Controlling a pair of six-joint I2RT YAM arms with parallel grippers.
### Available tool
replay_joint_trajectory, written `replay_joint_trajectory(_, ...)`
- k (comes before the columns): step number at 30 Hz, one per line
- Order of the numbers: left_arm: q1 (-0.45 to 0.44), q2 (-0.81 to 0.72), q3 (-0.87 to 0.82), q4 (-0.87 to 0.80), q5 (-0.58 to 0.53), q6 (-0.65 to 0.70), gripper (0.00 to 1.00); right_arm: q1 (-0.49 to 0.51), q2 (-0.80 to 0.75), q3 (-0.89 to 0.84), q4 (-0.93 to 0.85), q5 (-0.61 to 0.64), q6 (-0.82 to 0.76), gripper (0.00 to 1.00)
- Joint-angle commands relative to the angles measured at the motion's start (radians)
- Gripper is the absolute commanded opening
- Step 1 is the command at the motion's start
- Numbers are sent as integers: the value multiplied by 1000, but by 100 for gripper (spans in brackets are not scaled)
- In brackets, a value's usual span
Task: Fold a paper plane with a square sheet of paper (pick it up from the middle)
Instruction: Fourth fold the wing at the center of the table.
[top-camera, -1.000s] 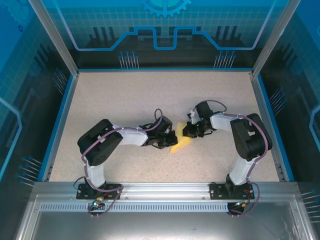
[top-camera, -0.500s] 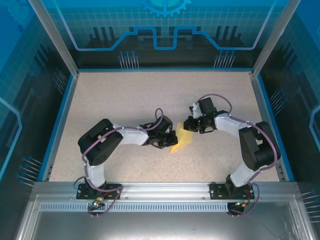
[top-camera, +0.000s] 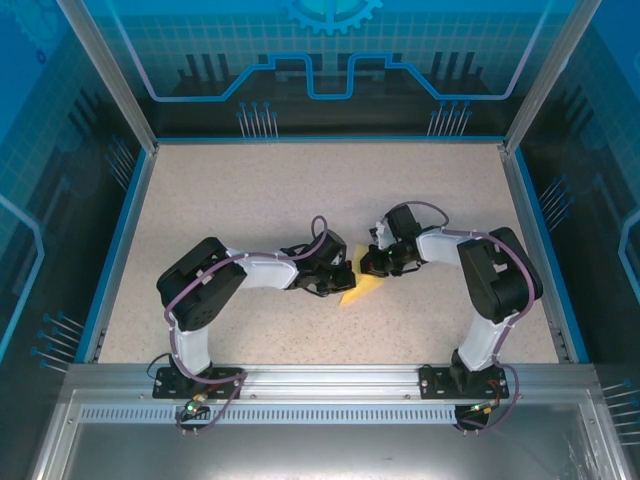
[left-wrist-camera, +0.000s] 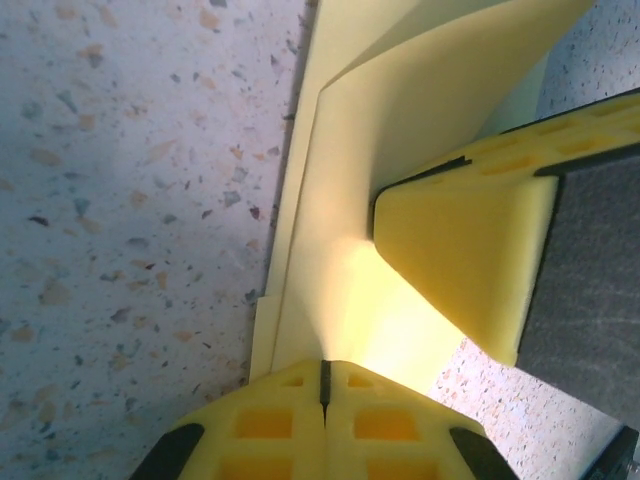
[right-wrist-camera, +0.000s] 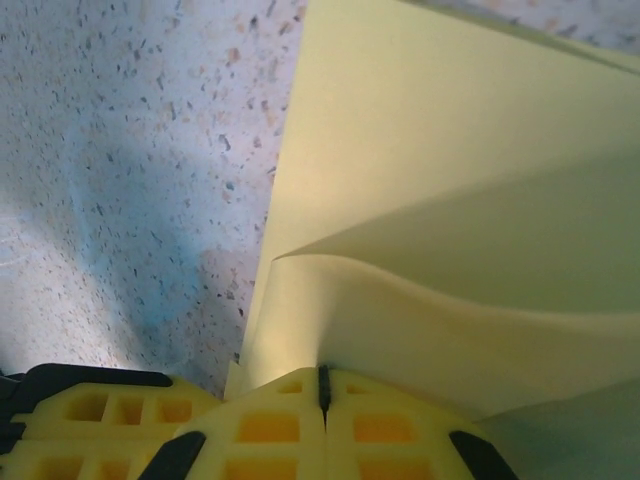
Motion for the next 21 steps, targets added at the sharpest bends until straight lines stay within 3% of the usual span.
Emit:
replay_joint_trajectory(1,-11,64,-31,-211,-30,27,0,-91,48,29,-12,146,32,4)
replay_joint_trajectory(6,-14,65,-31,-214,-29,32,0,-164,59,68,-5,174,87,5)
replay_joint_trajectory(21,-15,58,-34,-219,-29,37,0,-211,42,161,-35,230,142,5)
